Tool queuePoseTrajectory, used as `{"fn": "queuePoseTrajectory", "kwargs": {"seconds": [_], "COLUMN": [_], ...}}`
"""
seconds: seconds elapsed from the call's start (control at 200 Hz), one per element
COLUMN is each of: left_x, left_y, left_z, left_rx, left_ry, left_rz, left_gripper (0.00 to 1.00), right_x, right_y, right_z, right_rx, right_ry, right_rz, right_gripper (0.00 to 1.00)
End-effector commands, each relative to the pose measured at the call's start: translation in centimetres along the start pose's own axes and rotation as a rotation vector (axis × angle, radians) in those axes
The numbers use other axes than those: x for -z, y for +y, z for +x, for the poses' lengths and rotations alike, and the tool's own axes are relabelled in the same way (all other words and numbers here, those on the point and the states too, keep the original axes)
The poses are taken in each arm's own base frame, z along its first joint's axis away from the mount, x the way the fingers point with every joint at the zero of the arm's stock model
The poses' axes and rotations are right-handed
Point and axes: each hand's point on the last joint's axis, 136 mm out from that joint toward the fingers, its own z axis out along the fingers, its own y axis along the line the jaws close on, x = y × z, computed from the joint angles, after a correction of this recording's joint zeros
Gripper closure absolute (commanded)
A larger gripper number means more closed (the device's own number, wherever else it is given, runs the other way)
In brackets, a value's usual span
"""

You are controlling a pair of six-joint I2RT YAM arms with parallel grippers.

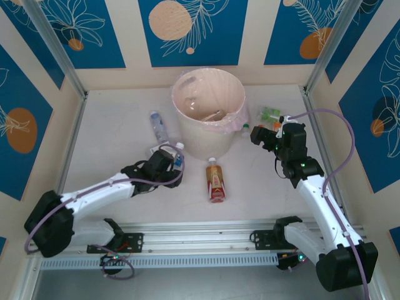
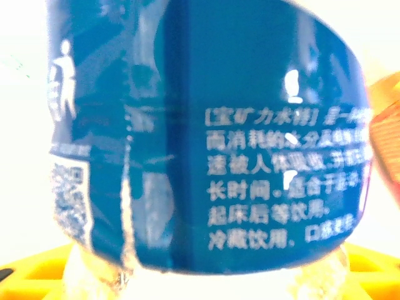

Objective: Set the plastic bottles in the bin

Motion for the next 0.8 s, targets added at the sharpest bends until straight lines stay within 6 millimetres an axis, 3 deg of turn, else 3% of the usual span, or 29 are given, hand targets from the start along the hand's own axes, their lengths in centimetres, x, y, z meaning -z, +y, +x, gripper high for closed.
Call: {"fn": "queuePoseTrajectory", "kwargs": {"seconds": [0.0,0.225,0.365,0.59,0.795], "left_x": [3.0,8.3,11.3,16.6,17.5], "left_y": [1.3,4.9,5.0,1.2,-3.6], "left_z": [-2.9,-8.6,-13.7,-22.3,-27.2], "left_rx": [0.049,0.226,0.321,0.208,0.03], "left_ry": [-0.151,-0.396,-0.632,-0.852,-0.817], "left_rz": [-0.044,-0.154,-0.115,0.019,0.149], "left_gripper": [1.0,1.0,1.0,1.0,1.0], "right_x": [0.4,1.1,1.6,2.2,2.5], "right_y": [0.0,1.1,1.6,2.5,2.0], "right_z": [-0.5,-1.1,-1.8,-2.4,-2.2], "right_rx": [0.0,-0.002,-0.014,0.002,0.008], "right_ry": [-0.031,-0.104,-0.175,-0.188,-0.189], "right_rz": [-0.009,-0.088,-0.14,-0.18,-0.158], "right_gripper": [0.02,0.02,0.03,0.03,0.02]}}
